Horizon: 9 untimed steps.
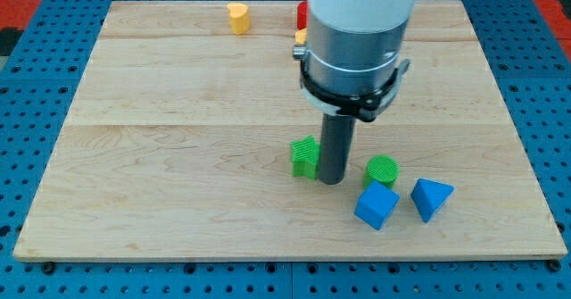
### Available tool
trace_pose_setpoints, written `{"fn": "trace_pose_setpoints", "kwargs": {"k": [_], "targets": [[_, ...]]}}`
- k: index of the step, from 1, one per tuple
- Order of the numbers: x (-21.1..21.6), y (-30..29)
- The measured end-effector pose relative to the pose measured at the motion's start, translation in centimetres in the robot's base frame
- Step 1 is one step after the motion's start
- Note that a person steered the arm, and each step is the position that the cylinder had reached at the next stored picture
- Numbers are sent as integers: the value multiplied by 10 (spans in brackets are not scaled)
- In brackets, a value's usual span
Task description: Separate the green star from the group of blocks to the center of the board
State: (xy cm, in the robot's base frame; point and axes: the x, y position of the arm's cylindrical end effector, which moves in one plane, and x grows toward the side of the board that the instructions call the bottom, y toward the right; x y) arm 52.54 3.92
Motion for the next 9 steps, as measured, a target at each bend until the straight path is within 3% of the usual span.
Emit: {"fn": "trace_pose_setpoints", "kwargs": {"k": [6, 9], "targets": [[-90, -103], [-115, -99]]}}
